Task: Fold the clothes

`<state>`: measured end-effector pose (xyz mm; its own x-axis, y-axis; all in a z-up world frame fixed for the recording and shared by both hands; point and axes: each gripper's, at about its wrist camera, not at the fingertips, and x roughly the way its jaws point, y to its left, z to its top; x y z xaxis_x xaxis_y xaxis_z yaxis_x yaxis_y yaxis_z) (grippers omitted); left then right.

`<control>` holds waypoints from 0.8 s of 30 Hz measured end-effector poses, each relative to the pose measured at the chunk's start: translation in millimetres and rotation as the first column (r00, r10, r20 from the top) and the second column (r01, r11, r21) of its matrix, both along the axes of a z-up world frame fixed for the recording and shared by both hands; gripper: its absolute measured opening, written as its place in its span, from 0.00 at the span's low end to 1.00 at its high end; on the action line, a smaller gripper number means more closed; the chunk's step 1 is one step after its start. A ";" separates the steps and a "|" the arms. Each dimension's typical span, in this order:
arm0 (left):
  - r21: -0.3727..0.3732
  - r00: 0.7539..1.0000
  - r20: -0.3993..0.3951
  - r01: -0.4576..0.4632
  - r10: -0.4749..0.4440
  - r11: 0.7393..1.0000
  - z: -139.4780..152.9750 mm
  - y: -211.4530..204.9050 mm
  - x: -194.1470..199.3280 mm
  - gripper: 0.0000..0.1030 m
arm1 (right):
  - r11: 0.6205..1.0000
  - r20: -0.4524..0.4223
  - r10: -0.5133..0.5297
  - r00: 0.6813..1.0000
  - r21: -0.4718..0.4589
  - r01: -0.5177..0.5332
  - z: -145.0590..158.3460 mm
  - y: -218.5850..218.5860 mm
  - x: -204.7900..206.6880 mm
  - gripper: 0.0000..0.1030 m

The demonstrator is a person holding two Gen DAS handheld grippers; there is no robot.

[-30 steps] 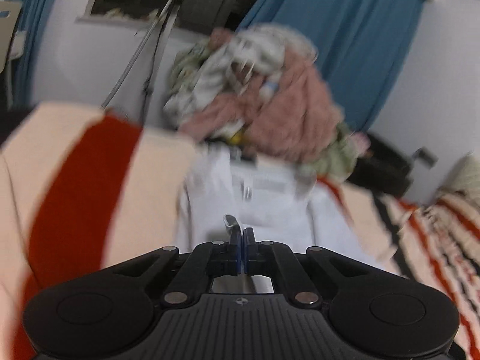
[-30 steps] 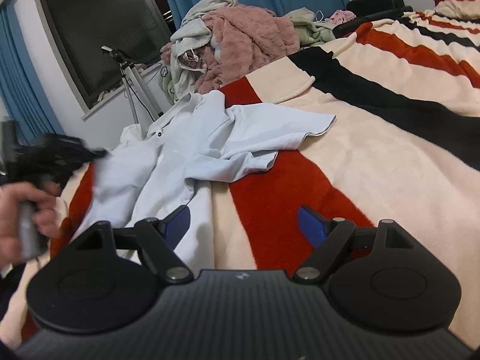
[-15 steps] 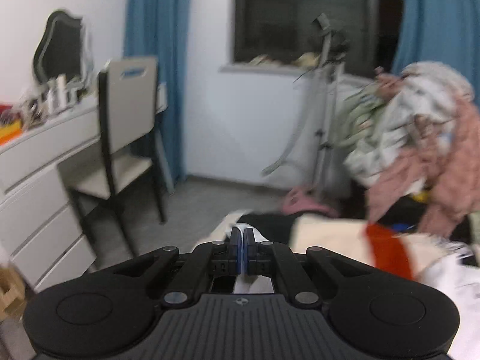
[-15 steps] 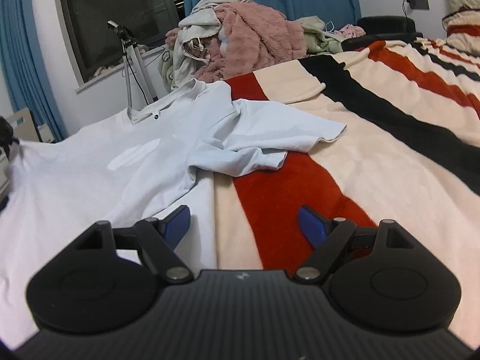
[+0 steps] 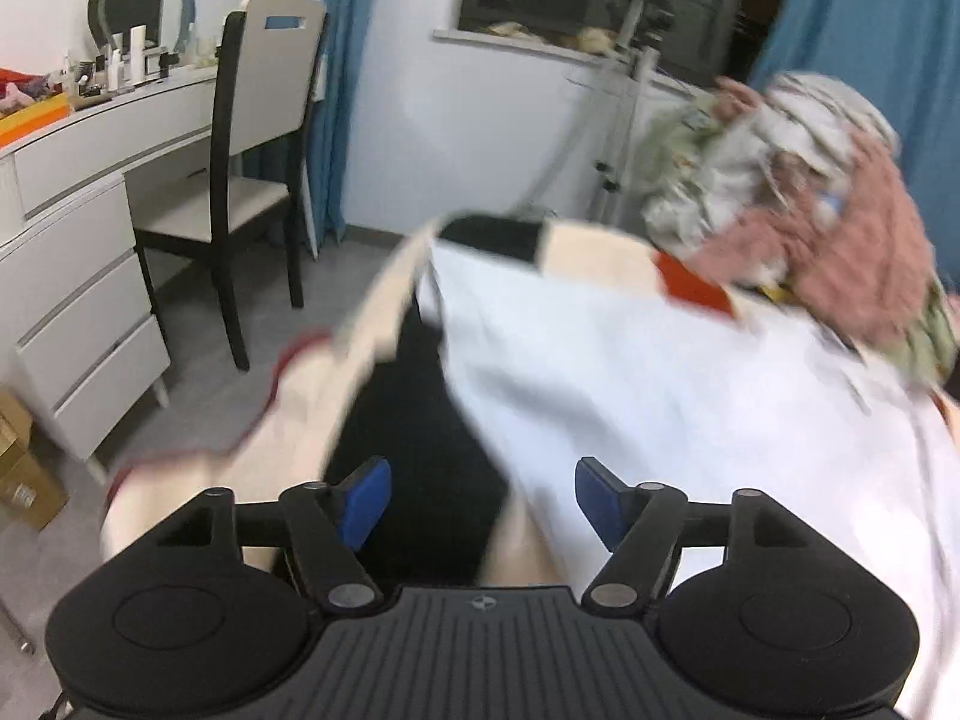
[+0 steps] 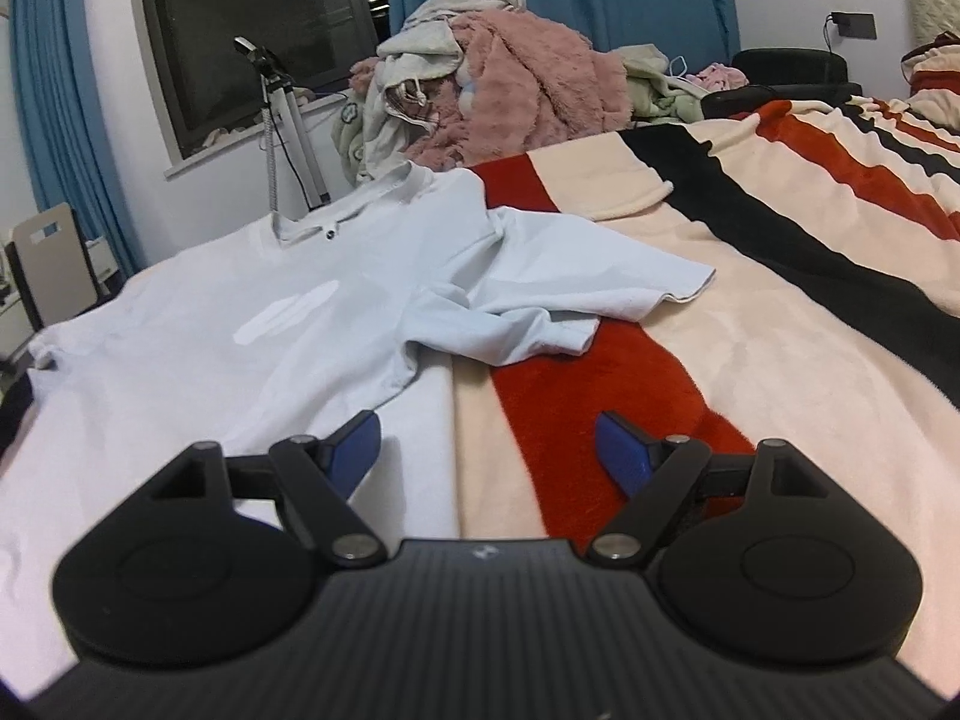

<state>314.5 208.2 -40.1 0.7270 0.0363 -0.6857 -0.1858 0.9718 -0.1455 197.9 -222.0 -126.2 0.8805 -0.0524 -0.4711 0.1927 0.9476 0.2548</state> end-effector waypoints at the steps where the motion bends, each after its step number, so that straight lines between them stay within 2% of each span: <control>1: -0.017 1.000 -0.021 0.017 -0.017 1.000 0.9 -12.7 -31.8 0.65 | 1.000 0.006 0.007 1.000 0.000 -0.007 2.6 0.9 -3.1 0.78; 6: -0.148 0.988 -0.112 0.091 -0.108 0.985 -3.3 -73.0 -170.5 0.65 | 0.999 0.053 0.036 0.998 -0.026 -0.034 23.4 6.5 -26.6 0.78; 10: -0.214 0.978 -0.091 0.165 -0.188 0.963 -5.8 -110.8 -247.1 0.64 | 0.995 0.059 0.056 0.997 -0.080 -0.052 37.6 14.5 -51.5 0.78; 12: -0.159 0.961 -0.103 0.239 -0.257 0.958 -10.3 -134.5 -273.4 0.63 | 0.994 0.048 0.064 0.997 -0.089 -0.060 42.8 18.3 -63.3 0.78; 17: -0.012 0.944 -0.097 0.315 -0.315 0.949 -8.7 -161.3 -303.6 0.63 | 0.990 0.026 0.084 0.996 -0.115 -0.080 54.2 29.8 -87.4 0.78; 21: 0.094 0.919 -0.144 0.383 -0.368 0.919 -12.9 -179.6 -306.5 0.63 | 0.988 0.018 0.092 0.996 -0.124 -0.089 56.0 33.7 -98.2 0.78; 24: 0.168 0.903 -0.205 0.413 -0.378 0.895 -31.3 -188.4 -293.5 0.62 | 0.987 0.004 0.089 0.996 -0.134 -0.088 54.0 35.3 -100.9 0.78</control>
<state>21.0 19.8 -71.4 0.5890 -0.0803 -0.8042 0.2167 0.9743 0.0614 97.0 -186.7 -72.1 0.8892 -0.0358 -0.4561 0.1047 0.9864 0.1268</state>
